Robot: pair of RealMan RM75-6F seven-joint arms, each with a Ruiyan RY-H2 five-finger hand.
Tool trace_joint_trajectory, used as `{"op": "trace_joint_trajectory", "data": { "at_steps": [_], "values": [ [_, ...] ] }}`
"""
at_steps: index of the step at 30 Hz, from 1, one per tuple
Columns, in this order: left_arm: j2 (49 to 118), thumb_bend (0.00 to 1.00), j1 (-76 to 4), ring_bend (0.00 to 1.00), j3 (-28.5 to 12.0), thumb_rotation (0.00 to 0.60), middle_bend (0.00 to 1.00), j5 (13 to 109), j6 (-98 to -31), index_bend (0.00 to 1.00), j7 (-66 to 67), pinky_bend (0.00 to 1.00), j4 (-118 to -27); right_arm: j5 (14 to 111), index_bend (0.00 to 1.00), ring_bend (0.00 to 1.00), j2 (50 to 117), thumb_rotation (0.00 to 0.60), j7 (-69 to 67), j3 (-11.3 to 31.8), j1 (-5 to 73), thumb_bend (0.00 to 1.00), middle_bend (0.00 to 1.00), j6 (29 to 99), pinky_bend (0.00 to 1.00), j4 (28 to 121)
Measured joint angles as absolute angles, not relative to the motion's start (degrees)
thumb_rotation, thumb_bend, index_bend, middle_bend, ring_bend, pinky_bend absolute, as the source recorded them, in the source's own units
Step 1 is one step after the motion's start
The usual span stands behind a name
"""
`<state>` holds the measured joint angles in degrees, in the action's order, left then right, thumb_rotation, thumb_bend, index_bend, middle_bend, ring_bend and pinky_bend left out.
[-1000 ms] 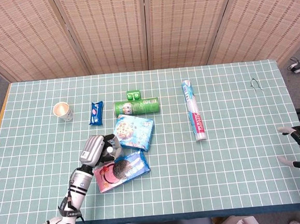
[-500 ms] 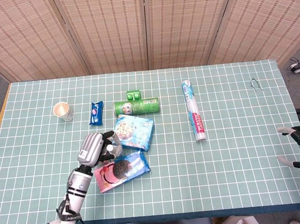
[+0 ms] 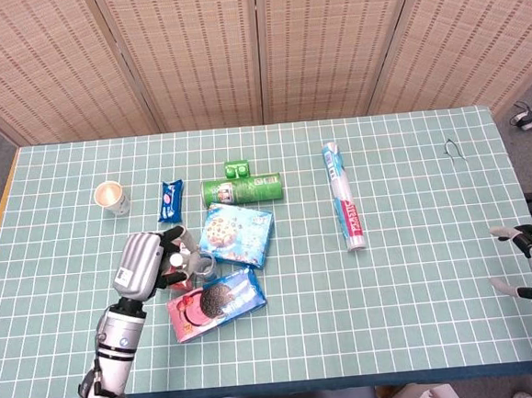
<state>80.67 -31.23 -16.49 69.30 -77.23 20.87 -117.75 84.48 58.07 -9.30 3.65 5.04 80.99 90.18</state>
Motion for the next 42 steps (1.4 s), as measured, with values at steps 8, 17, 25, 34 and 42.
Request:
{"op": "trace_joint_trajectory", "data": {
  "at_steps": [8, 17, 25, 34, 42],
  "values": [
    [76.37, 0.64, -29.66, 1.00, -14.82, 0.600, 1.00, 70.65, -79.36, 0.75, 27.16, 0.99, -118.86, 83.99, 0.28, 0.22, 58.40, 0.600, -8.48, 3.68, 5.27, 0.06, 0.36, 80.43, 0.41, 90.19],
    [74.46, 0.64, -27.93, 1.00, -12.29, 0.600, 1.00, 73.58, -82.97, 0.78, 37.83, 0.99, -116.97, 83.08, 0.28, 0.22, 58.84, 0.600, -7.44, 3.83, 5.72, 0.06, 0.36, 79.33, 0.41, 90.11],
    [70.54, 0.65, -26.78, 1.00, -13.96, 0.600, 1.00, 69.57, -77.80, 0.79, 17.03, 0.99, -120.30, 82.85, 0.28, 0.22, 58.99, 0.600, -7.05, 3.85, 5.88, 0.06, 0.36, 79.07, 0.41, 90.16],
    [67.85, 0.65, -26.07, 1.00, -14.95, 0.600, 1.00, 69.49, -75.47, 0.79, 1.44, 0.99, -119.52, 82.85, 0.28, 0.22, 58.90, 0.600, -7.26, 3.83, 5.83, 0.06, 0.36, 79.14, 0.41, 90.13],
    [72.20, 0.65, -26.11, 1.00, -14.87, 0.600, 1.00, 72.03, -81.75, 0.80, 22.19, 0.99, -113.85, 82.73, 0.28, 0.22, 58.77, 0.600, -7.67, 3.88, 5.80, 0.06, 0.36, 79.14, 0.41, 90.03]
  ]
}}
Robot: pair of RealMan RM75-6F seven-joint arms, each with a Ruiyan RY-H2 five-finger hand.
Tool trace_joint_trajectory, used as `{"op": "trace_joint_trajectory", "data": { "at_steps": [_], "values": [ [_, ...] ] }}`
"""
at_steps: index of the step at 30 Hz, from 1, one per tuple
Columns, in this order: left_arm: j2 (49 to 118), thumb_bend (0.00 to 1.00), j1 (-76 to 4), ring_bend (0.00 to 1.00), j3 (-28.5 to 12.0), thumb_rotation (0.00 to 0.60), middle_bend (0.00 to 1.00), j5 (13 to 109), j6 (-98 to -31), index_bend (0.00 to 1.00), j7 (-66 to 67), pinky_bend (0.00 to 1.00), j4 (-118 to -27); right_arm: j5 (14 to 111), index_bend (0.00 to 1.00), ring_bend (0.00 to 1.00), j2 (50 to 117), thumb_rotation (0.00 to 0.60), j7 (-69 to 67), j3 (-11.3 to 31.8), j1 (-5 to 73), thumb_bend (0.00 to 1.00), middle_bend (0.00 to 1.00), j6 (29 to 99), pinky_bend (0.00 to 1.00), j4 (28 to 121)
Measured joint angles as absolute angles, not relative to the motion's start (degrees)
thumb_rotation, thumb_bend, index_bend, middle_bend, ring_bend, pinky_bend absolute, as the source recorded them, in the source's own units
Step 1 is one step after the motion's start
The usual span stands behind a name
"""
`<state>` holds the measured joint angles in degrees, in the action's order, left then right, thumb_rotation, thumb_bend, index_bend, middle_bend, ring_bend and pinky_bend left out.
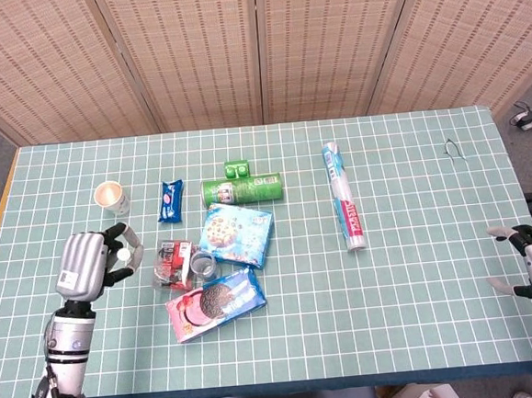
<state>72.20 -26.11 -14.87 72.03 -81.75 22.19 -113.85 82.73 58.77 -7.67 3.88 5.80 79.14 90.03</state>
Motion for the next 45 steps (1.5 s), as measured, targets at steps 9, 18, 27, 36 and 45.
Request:
{"op": "trace_joint_trajectory", "data": {
  "at_steps": [9, 18, 27, 36, 45],
  "values": [
    [70.61, 0.65, -25.43, 1.00, -16.74, 0.600, 1.00, 67.83, -79.77, 0.80, 17.46, 0.99, -117.93, 82.67, 0.28, 0.22, 58.71, 0.600, -7.95, 3.90, 5.85, 0.06, 0.36, 78.99, 0.41, 89.95],
    [65.35, 0.65, -24.50, 1.00, -18.51, 0.600, 1.00, 64.72, -75.40, 0.80, 1.14, 0.99, -121.74, 82.66, 0.28, 0.22, 58.69, 0.600, -7.96, 3.88, 5.86, 0.06, 0.36, 78.96, 0.41, 89.94],
    [73.31, 0.65, -25.01, 1.00, -16.78, 0.600, 1.00, 70.61, -84.63, 0.79, 22.10, 0.99, -112.15, 82.53, 0.28, 0.22, 58.63, 0.600, -8.10, 3.95, 5.78, 0.06, 0.36, 79.10, 0.41, 89.94],
    [73.32, 0.65, -24.76, 1.00, -17.48, 0.600, 1.00, 68.51, -82.18, 0.79, 16.03, 0.99, -114.91, 82.76, 0.28, 0.22, 58.61, 0.600, -8.13, 3.89, 5.69, 0.06, 0.36, 79.32, 0.41, 89.97],
    [72.21, 0.65, -25.32, 1.00, -18.55, 0.600, 1.00, 67.79, -78.18, 0.80, 1.70, 0.99, -120.03, 83.18, 0.28, 0.22, 58.58, 0.600, -8.15, 3.72, 5.70, 0.06, 0.36, 79.38, 0.41, 90.07]
  ]
}}
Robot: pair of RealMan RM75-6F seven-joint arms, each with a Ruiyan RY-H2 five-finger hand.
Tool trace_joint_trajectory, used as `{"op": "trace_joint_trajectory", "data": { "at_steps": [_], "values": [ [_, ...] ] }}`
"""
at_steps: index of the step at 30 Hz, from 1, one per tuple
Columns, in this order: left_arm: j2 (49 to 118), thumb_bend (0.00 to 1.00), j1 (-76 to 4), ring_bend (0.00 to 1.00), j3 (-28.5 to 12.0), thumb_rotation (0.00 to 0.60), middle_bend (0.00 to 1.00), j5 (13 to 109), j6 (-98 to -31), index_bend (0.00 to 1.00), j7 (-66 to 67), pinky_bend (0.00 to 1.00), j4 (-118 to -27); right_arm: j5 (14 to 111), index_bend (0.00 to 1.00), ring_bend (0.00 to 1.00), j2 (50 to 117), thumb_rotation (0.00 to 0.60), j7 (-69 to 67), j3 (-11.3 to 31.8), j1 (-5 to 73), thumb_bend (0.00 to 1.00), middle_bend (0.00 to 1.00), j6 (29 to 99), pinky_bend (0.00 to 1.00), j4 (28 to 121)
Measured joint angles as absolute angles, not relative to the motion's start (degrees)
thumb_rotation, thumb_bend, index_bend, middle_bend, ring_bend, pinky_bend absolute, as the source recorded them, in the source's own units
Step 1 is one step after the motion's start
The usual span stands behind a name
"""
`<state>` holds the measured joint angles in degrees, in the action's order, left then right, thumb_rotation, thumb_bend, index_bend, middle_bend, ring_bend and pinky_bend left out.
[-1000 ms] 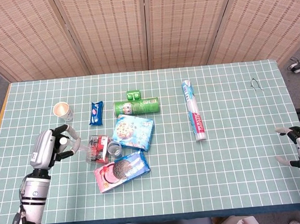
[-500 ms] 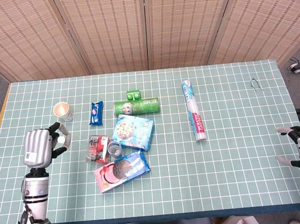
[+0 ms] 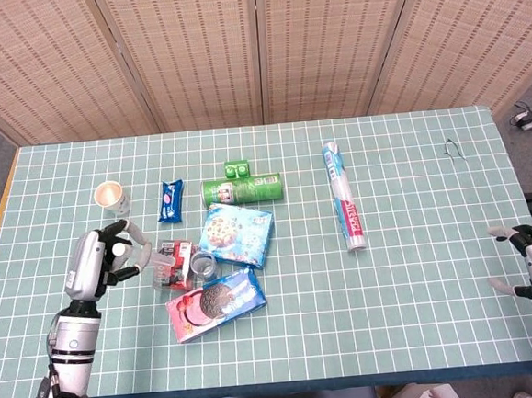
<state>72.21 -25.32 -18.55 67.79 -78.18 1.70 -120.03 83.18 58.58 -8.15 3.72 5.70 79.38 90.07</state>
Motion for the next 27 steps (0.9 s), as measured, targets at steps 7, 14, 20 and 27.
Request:
{"op": "trace_joint_trajectory", "data": {
  "at_steps": [7, 14, 20, 27],
  "values": [
    [77.20, 0.65, -28.79, 1.00, -18.86, 0.600, 1.00, 67.07, -77.30, 0.80, 9.26, 0.99, -121.19, 83.46, 0.28, 0.22, 58.41, 0.600, -8.64, 3.65, 5.60, 0.06, 0.36, 79.63, 0.41, 90.04],
    [81.69, 0.65, -32.10, 1.00, -19.98, 0.600, 1.00, 65.22, -77.20, 0.80, 13.18, 0.99, -119.61, 83.84, 0.28, 0.22, 58.13, 0.600, -9.53, 3.60, 5.45, 0.06, 0.36, 79.99, 0.41, 89.94],
    [83.87, 0.65, -33.91, 1.00, -20.89, 0.600, 1.00, 63.42, -77.44, 0.80, 15.24, 0.99, -118.03, 84.09, 0.28, 0.22, 57.85, 0.600, -10.45, 3.57, 5.32, 0.06, 0.36, 80.26, 0.41, 89.79],
    [84.62, 0.65, -34.49, 1.00, -20.90, 0.600, 1.00, 62.01, -77.01, 0.80, 15.06, 0.99, -116.36, 84.40, 0.28, 0.22, 57.64, 0.600, -11.09, 3.52, 5.16, 0.06, 0.36, 80.62, 0.41, 89.72]
  ]
}}
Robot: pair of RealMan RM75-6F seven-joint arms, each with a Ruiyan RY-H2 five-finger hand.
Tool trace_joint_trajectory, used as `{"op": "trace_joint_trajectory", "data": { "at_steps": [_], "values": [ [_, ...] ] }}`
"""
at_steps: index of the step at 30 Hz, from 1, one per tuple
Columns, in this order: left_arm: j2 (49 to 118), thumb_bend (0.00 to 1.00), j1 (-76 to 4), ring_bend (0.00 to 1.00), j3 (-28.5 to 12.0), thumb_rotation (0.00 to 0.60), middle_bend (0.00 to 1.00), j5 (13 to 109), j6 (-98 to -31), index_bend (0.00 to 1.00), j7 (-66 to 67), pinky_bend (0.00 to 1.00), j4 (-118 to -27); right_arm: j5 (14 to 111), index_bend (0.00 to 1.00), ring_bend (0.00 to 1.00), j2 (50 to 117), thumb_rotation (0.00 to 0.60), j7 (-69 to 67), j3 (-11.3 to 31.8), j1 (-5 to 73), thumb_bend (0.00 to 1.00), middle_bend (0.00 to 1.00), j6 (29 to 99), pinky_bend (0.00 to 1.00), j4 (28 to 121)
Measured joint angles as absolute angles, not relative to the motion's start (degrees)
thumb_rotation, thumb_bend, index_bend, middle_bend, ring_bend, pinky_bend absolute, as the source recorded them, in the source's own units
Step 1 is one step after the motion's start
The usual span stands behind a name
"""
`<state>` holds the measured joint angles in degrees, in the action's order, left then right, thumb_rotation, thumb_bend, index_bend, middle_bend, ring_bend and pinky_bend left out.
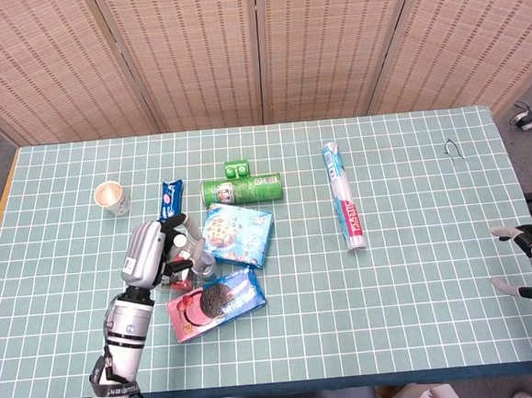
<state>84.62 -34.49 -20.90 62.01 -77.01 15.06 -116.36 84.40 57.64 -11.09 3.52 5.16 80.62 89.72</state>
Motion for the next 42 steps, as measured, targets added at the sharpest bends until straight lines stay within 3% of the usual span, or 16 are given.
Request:
{"op": "trace_joint_trajectory", "data": {
  "at_steps": [42],
  "values": [
    [89.93, 0.65, -34.23, 1.00, -17.58, 0.600, 1.00, 62.54, -73.82, 0.80, 7.31, 0.99, -102.05, 84.52, 0.28, 0.22, 57.44, 0.600, -11.75, 3.48, 5.08, 0.06, 0.36, 80.71, 0.41, 89.58]
  ]
}}
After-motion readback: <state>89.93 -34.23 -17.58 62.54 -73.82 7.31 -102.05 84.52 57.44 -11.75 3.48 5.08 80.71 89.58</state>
